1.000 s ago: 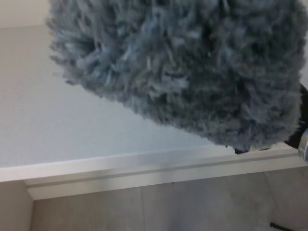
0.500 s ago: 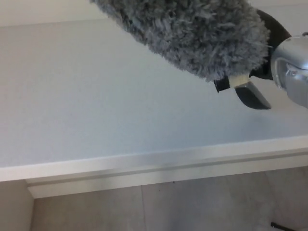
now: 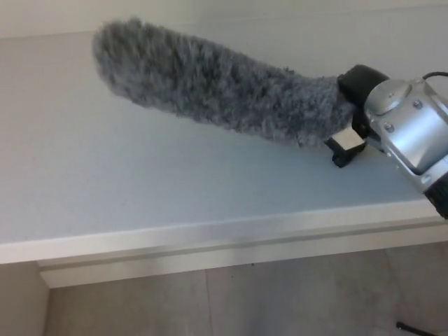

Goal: Pick up a grey duster using the right hand and walk towards the window and then clean the window using the duster

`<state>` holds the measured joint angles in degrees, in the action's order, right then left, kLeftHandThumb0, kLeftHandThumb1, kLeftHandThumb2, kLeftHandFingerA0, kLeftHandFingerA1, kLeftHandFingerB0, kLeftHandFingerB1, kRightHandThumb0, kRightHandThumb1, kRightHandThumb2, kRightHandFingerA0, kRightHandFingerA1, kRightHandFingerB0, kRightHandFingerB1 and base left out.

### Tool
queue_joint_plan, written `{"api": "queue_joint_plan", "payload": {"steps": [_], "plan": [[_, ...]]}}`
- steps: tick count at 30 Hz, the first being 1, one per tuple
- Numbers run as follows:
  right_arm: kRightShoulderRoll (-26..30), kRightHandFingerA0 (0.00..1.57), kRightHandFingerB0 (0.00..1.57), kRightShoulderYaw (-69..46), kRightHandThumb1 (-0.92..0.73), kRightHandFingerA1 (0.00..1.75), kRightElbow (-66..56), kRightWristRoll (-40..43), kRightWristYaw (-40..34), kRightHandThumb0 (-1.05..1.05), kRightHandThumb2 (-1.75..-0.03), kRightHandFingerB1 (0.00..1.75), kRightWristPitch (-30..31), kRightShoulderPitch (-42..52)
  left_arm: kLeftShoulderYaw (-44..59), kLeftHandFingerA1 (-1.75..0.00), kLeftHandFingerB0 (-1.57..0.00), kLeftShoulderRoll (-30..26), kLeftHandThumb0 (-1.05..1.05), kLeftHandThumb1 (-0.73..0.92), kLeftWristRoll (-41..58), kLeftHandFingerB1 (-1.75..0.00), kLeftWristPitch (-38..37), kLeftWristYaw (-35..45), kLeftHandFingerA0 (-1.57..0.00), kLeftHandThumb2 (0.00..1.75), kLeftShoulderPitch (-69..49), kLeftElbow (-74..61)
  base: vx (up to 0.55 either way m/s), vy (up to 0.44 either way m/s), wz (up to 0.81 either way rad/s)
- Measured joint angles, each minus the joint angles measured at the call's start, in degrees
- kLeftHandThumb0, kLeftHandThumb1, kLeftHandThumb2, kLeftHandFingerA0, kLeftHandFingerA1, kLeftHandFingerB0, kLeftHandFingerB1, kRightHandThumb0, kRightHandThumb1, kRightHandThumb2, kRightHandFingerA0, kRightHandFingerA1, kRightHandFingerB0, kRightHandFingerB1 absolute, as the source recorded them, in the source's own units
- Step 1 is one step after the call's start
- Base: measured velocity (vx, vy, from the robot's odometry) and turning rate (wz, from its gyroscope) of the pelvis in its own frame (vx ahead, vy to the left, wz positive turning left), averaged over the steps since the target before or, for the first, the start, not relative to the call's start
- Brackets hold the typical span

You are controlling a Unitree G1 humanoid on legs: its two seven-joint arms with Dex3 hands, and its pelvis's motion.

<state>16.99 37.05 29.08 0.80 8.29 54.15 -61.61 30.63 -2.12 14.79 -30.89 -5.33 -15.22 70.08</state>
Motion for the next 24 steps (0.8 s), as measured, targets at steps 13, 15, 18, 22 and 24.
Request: {"api": "queue_joint_plan", "payload": {"steps": [13, 15, 18, 22, 24], "plan": [[-1.0, 0.32, 0.11, 8.7, -0.71, 0.66, 16.3, -11.0, -2.3, -0.45, -0.61, 0.32, -13.3, -4.1, 0.2, -1.18, -0.91, 0.3, -0.07, 0.67, 0.0, -0.99, 0.0, 0.5, -1.04, 0.83, -1.3, 0.0, 0.00, 0.000, 0.00], [-1.0, 0.04, 0.00, 9.0, -0.45, 0.55, 16.0, -12.6, -2.0, -0.36, -1.01, 0.49, -15.6, -4.0, 0.2, -1.17, -0.92, 0.3, -0.07, 0.66, 0.0, -0.99, 0.0, 0.5, -1.06, 0.84, -1.3, -0.1, 0.00, 0.000, 0.00], [-0.3, 0.00, 0.09, 11.3, -0.52, 0.00, 13.2, -15.6, 0.2, -0.81, -0.80, 0.14, -18.0, -3.8, 0.1, -1.17, -0.91, 0.3, -0.09, 0.69, 0.0, -1.01, 0.0, 0.5, -1.05, 0.80, -1.4, -0.5, 0.00, 0.000, 0.00], [1.0, 0.00, 0.00, 14.7, -0.56, 0.00, 9.0, -18.0, 4.0, -1.01, -0.76, 0.00, -19.4, -3.7, -0.3, -1.16, -0.91, 0.4, -0.09, 0.68, -0.1, -0.98, 0.0, 0.4, -1.06, 0.82, -1.5, -0.8, 0.00, 0.000, 0.00], [1.6, 0.00, 0.00, 15.5, -0.62, 0.00, 6.8, -18.8, 5.7, -1.05, -0.60, 0.00, -19.7, -3.7, -0.4, -1.15, -0.91, 0.4, -0.09, 0.67, -0.1, -0.99, 0.0, 0.3, -1.06, 0.81, -1.5, -0.8, 0.00, 0.000, 0.00]]}}
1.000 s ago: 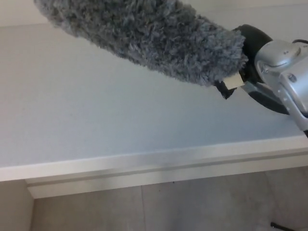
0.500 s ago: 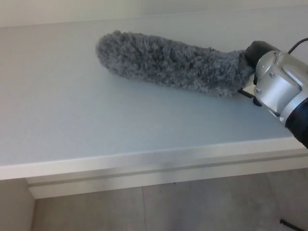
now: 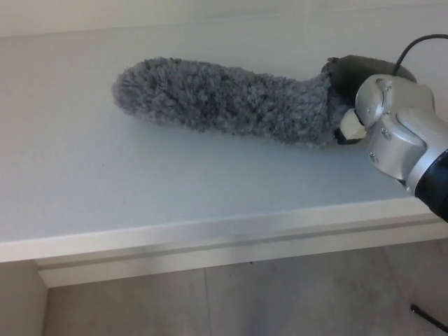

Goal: Pick up a grey duster using the right hand and walk towards the window and then clean the window using the duster

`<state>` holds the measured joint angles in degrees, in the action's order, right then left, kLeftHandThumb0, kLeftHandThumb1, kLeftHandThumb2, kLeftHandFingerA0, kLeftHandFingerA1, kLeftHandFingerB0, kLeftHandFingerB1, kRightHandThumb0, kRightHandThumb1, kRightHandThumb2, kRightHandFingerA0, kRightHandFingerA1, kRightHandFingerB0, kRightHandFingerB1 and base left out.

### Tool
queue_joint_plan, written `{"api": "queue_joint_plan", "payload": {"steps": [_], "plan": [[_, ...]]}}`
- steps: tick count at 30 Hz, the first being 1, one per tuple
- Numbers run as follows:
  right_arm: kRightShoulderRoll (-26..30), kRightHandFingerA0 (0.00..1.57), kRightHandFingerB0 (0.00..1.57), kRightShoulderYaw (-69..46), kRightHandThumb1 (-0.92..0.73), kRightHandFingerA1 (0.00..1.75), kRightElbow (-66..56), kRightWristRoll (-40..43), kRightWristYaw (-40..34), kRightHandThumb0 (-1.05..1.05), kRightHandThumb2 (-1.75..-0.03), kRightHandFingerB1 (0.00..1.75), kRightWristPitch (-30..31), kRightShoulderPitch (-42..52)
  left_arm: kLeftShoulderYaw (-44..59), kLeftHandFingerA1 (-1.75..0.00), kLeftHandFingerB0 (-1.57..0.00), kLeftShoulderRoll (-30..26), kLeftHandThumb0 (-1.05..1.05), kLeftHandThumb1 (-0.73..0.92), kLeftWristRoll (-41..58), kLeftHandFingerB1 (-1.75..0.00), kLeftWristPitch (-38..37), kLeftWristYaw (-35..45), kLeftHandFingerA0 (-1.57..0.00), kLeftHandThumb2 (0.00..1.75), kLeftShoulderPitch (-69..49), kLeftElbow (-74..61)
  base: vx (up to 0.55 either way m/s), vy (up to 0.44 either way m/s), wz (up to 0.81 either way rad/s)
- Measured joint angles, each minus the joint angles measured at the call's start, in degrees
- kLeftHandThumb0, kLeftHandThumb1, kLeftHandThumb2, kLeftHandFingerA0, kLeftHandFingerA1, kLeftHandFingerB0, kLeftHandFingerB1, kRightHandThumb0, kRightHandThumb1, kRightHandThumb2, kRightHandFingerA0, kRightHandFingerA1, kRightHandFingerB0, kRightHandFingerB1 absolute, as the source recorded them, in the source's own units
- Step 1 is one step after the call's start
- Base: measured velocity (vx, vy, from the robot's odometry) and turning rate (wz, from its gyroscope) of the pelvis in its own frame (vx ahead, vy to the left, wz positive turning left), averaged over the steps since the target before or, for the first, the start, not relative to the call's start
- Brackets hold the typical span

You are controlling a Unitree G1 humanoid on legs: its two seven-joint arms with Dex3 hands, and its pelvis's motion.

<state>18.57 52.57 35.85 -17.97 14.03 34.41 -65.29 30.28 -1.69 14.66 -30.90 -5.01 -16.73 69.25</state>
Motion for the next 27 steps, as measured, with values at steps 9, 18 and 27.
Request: {"api": "queue_joint_plan", "payload": {"steps": [9, 18, 27], "plan": [[4.6, 0.00, 0.00, 1.5, -0.56, 0.00, -12.0, -1.1, 9.2, -1.05, -0.59, 0.00, -0.1, 0.0, -0.4, -1.20, -0.91, 0.0, -0.08, 0.66, 0.0, -1.01, 0.0, -0.2, -1.04, 0.85, 0.1, 0.2, 0.00, 0.000, 0.00], [17.1, 0.00, 0.00, -0.2, -0.48, 0.00, -24.6, -0.8, 18.2, -1.05, -0.56, 0.00, -1.3, 0.2, -0.3, -1.11, -0.91, 0.1, -0.08, 0.70, 0.0, -0.95, 0.0, -0.1, -1.05, 0.77, 0.1, 0.1, 0.00, 0.000, 0.00], [29.3, 0.00, 0.00, -3.5, -0.48, 0.00, -28.1, 0.0, 26.9, -0.97, -0.56, 0.00, -4.8, 0.3, -0.1, -1.16, -0.91, -0.1, -0.07, 0.63, 0.0, -0.99, 0.0, -0.1, -1.06, 0.89, -0.1, 0.4, 0.00, 0.000, 0.00]]}}
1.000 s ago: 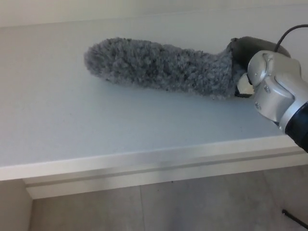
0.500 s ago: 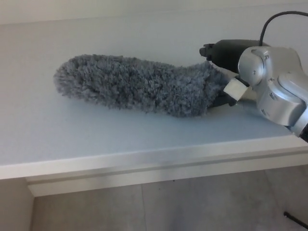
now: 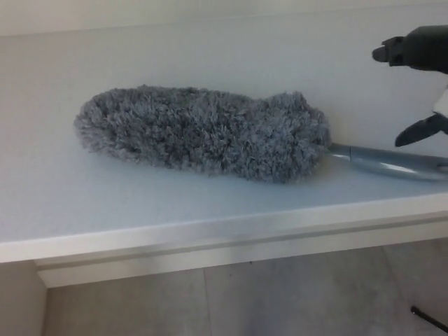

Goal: Pick up a grey duster using the right hand and walk towards the window and then clean the window using the duster

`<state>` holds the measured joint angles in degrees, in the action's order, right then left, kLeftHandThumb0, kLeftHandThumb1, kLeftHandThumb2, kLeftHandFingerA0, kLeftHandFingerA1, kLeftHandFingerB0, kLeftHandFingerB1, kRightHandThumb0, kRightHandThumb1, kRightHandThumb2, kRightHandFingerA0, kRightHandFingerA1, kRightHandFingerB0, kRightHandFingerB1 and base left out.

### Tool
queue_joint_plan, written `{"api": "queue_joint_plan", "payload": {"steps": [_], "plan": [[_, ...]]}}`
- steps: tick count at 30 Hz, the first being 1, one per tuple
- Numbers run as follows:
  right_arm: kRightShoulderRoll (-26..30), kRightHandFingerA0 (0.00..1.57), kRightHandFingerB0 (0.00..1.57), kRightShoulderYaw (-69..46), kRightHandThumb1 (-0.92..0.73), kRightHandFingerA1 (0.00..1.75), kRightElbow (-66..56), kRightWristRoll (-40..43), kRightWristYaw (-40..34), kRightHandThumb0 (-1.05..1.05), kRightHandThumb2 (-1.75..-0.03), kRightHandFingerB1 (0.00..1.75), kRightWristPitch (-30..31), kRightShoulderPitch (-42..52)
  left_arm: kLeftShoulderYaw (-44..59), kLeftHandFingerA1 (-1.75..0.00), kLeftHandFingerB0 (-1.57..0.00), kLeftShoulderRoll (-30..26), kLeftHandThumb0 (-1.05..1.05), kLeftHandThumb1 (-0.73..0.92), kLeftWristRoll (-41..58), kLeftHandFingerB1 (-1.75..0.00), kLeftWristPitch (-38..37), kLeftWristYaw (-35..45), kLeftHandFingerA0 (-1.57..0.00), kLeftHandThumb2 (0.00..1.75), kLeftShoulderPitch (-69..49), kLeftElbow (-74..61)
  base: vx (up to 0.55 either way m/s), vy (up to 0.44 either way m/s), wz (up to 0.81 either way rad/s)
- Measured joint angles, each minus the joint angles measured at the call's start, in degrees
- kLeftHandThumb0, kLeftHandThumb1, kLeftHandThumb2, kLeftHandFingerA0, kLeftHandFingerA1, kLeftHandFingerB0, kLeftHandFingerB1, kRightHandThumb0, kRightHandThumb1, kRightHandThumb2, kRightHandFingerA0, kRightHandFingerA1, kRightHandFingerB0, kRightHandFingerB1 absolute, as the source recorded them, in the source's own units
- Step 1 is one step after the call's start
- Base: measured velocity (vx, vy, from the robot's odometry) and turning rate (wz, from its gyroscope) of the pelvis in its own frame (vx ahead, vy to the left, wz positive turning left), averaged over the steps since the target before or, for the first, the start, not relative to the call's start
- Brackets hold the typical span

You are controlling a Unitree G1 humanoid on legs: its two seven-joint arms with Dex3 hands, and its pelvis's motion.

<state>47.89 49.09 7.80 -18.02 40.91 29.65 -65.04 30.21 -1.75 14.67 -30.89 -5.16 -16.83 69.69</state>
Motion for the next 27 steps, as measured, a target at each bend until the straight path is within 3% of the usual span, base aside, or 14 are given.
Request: {"api": "queue_joint_plan", "payload": {"steps": [3, 5, 6, 9, 10, 11, 12, 13, 14, 17, 19, 20, 22, 27], "plan": [[2.5, 0.00, 0.00, -0.2, -0.48, 0.00, 0.3, 0.0, 3.3, -0.97, -0.56, 0.00, -1.9, -0.6, 0.0, -1.14, -0.96, 0.0, -0.10, 0.58, 0.0, -0.97, 0.0, 0.0, -1.08, 0.93, 0.0, 0.0, 0.00, 0.000, 0.00], [4.0, 0.00, 0.00, -0.6, -0.51, 0.00, 0.2, 0.1, 5.2, -0.97, -0.57, 0.00, -3.0, -0.7, 0.0, -1.16, -0.93, 0.0, -0.08, 0.64, 0.0, -0.98, 0.0, 0.0, -1.06, 0.83, 0.0, 0.0, 0.00, 0.000, 0.00], [5.0, 0.00, 0.00, -1.0, -0.49, 0.18, 0.0, 0.2, 6.5, -0.92, -0.93, 0.00, -3.7, -0.7, 0.0, -1.15, -0.92, 0.0, -0.09, 0.69, 0.0, -0.94, 0.0, 0.0, -1.03, 0.77, 0.0, 0.1, 0.00, 0.000, 0.00], [10.2, 0.00, 0.05, -6.1, -0.53, 0.05, -3.4, 2.1, 9.5, -0.91, -0.88, 0.04, -5.2, 0.4, 0.0, -1.14, -0.90, 0.2, -0.09, 0.71, 0.0, -0.95, 0.0, 0.1, -1.05, 0.79, -0.2, 0.1, 0.00, 0.000, 0.00], [11.3, 0.02, 0.10, -7.3, -0.52, 0.18, -4.2, 2.4, 9.8, -0.83, -0.90, 0.13, -5.3, 0.8, 0.0, -1.15, -0.89, 0.2, -0.08, 0.72, 0.0, -0.97, 0.0, 0.1, -1.05, 0.80, -0.4, 0.0, 0.00, 0.000, 0.00], [13.5, 0.15, 0.19, -9.9, -0.61, 0.41, -5.6, 3.2, 10.5, -0.63, -0.59, 0.27, -5.3, 2.0, 0.0, -1.15, -0.90, 0.3, -0.07, 0.70, 0.0, -0.97, 0.0, 0.1, -1.04, 0.81, -0.6, 0.0, 0.00, 0.000, 0.00], [15.6, 0.15, 0.19, -12.9, -0.61, 0.41, -6.9, 3.9, 11.1, -0.63, -0.59, 0.27, -5.4, 3.6, 0.0, -1.15, -0.90, 0.4, -0.07, 0.70, 0.0, -0.97, 0.0, 0.1, -1.04, 0.81, -0.9, 0.1, 0.00, 0.000, 0.00], [16.2, 0.37, 0.18, -14.8, -0.51, 0.57, -7.6, 4.1, 11.4, -0.67, -0.87, 0.43, -5.3, 4.7, 0.0, -1.16, -0.91, 0.5, -0.09, 0.68, 0.0, -0.97, 0.0, 0.1, -1.05, 0.78, -1.1, 0.1, 0.00, 0.000, 0.00], [16.6, 0.56, 0.32, -16.8, -0.63, 0.53, -8.3, 4.1, 11.7, -0.60, -0.59, 0.35, -5.2, 6.0, 0.0, -1.16, -0.91, 0.5, -0.07, 0.66, 0.0, -1.00, 0.0, 0.1, -1.06, 0.82, -1.2, 0.1, 0.00, 0.000, 0.00], [16.6, 0.70, 0.41, -22.4, -0.64, 0.57, -10.5, 4.1, 12.5, -0.59, -0.60, 0.38, -5.1, 10.4, 0.0, -1.16, -0.94, 0.6, -0.07, 0.65, 0.0, -0.95, 0.0, 0.1, -1.07, 0.81, -1.3, 0.2, 0.00, 0.000, 0.00], [16.3, 0.73, 0.43, -26.8, -0.63, 0.57, -12.6, 4.3, 13.0, -0.55, -0.59, 0.39, -5.1, 14.4, 0.0, -1.14, -0.92, 0.7, -0.08, 0.68, 0.0, -0.92, 0.1, 0.1, -1.05, 0.76, -1.4, 0.3, 0.00, 0.000, 0.00], [15.9, 0.59, 0.38, -29.2, -0.66, 0.47, -13.8, 4.4, 13.2, -0.45, -0.60, 0.35, -5.1, 16.7, 0.0, -1.14, -0.94, 0.7, -0.09, 0.69, 0.0, -0.95, 0.1, 0.1, -1.09, 0.78, -1.5, 0.3, 0.00, 0.000, 0.00], [15.2, 0.58, 0.37, -31.8, -0.66, 0.45, -15.1, 4.6, 13.2, -0.35, -0.60, 0.36, -5.3, 19.4, 0.0, -1.16, -0.95, 0.7, -0.10, 0.68, 0.0, -0.98, 0.2, 0.1, -1.09, 0.78, -1.6, 0.4, 0.00, 0.000, 0.00], [9.8, 0.65, 0.46, -42.1, -0.75, 0.41, -19.4, 6.1, 13.0, -0.17, -0.62, 0.37, -6.7, 32.2, 0.0, -1.18, -0.94, 0.7, -0.07, 0.67, 0.0, -0.99, 0.4, 0.1, -1.07, 0.79, -1.7, 0.5, 0.00, 0.000, 0.00]]}}
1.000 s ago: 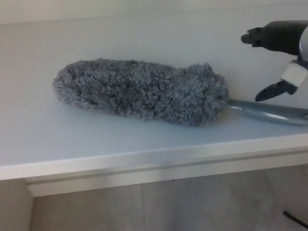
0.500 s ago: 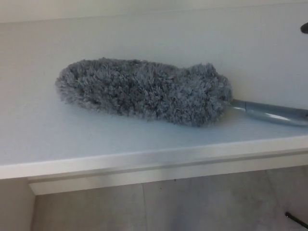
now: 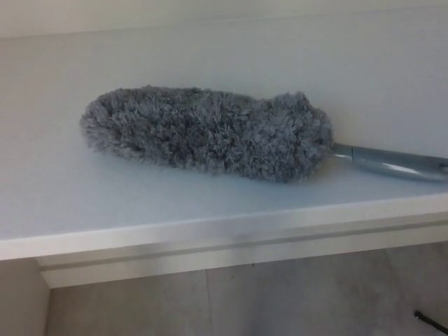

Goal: Pick up a grey duster using the right hand and walk towards the window and then clean the window using the duster

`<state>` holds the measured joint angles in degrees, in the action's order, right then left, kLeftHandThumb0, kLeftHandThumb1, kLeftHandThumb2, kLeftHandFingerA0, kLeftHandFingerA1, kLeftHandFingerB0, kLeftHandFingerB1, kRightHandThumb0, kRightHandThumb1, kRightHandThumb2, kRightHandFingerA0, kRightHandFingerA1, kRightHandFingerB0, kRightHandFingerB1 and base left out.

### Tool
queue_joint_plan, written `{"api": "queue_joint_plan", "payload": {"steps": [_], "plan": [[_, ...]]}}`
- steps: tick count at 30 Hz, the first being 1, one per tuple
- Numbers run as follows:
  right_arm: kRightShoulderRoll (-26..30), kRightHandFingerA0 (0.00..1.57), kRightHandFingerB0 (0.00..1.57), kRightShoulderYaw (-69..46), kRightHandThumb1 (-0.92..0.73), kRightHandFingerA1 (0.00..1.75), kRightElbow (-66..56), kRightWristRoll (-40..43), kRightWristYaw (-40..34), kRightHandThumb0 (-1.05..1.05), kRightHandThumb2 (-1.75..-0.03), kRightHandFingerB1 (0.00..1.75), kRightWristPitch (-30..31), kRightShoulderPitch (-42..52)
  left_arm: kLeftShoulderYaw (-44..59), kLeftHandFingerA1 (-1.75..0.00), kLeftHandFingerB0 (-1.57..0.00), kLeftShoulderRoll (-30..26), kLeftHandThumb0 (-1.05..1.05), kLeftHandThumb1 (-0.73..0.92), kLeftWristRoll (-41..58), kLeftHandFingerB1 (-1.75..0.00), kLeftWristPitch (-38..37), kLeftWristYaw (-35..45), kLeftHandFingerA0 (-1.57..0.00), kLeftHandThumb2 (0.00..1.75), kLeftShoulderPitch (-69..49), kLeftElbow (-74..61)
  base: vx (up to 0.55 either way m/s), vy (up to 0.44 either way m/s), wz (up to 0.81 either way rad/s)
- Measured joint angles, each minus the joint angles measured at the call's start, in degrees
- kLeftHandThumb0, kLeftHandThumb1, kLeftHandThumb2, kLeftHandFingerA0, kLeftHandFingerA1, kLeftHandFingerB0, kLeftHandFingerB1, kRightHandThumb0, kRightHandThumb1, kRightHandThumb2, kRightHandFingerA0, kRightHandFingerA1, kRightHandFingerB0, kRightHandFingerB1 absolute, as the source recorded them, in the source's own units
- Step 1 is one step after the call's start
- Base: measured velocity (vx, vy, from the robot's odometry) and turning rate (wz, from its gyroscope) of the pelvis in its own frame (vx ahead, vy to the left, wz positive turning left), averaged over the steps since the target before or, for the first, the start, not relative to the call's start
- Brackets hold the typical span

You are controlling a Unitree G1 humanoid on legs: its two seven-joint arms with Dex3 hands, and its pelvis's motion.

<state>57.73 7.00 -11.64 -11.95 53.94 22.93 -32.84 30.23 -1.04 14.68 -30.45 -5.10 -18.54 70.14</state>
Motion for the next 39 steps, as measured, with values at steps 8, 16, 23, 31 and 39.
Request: {"api": "queue_joint_plan", "payload": {"steps": [8, 16, 23, 31, 39], "plan": [[-15.6, 1.07, 0.68, -16.1, -0.68, 0.85, -3.3, 3.5, -2.2, -0.08, -0.86, 0.66, -5.1, 22.8, 0.0, -1.19, -0.91, 0.3, -0.08, 0.67, 0.0, -1.04, 0.1, 0.0, -1.08, 0.86, 0.1, 0.1, 0.00, 0.000, 0.00], [-35.8, 1.12, 0.84, -33.0, -0.69, 1.21, -0.8, 7.0, -7.1, -0.16, -0.84, 0.91, -12.7, 44.6, 0.0, -1.14, -0.92, 1.0, -0.08, 0.65, 0.0, -0.94, 0.2, 0.0, -1.06, 0.86, -0.1, 0.1, 0.00, 0.000, 0.01], [-45.2, 1.09, 0.98, -42.2, -0.60, 1.25, 8.4, 7.9, -12.0, -0.13, -0.95, 0.98, -19.5, 55.6, 0.0, -1.15, -0.93, 1.0, -0.07, 0.65, 0.0, -0.95, 0.2, 0.0, -1.05, 0.90, -0.3, 0.5, 0.00, 0.000, 0.00], [-51.7, 1.09, 0.99, -45.3, -0.54, 1.17, 22.3, 7.2, -19.9, -0.11, -0.98, 0.90, -27.7, 60.0, -0.2, -1.14, -0.95, 1.0, -0.07, 0.63, 0.0, -0.99, 0.3, -0.1, -1.07, 0.85, -0.3, 0.8, 0.00, 0.000, 0.00], [-53.0, 1.06, 1.02, -36.4, -0.47, 1.30, 34.9, 2.5, -27.9, -0.10, -1.11, 1.02, -30.6, 57.1, -0.7, -1.18, -0.90, 1.0, -0.08, 0.64, -0.1, -0.99, 0.3, -0.9, -1.03, 0.89, 0.4, 0.6, 0.00, 0.000, 0.00]]}}
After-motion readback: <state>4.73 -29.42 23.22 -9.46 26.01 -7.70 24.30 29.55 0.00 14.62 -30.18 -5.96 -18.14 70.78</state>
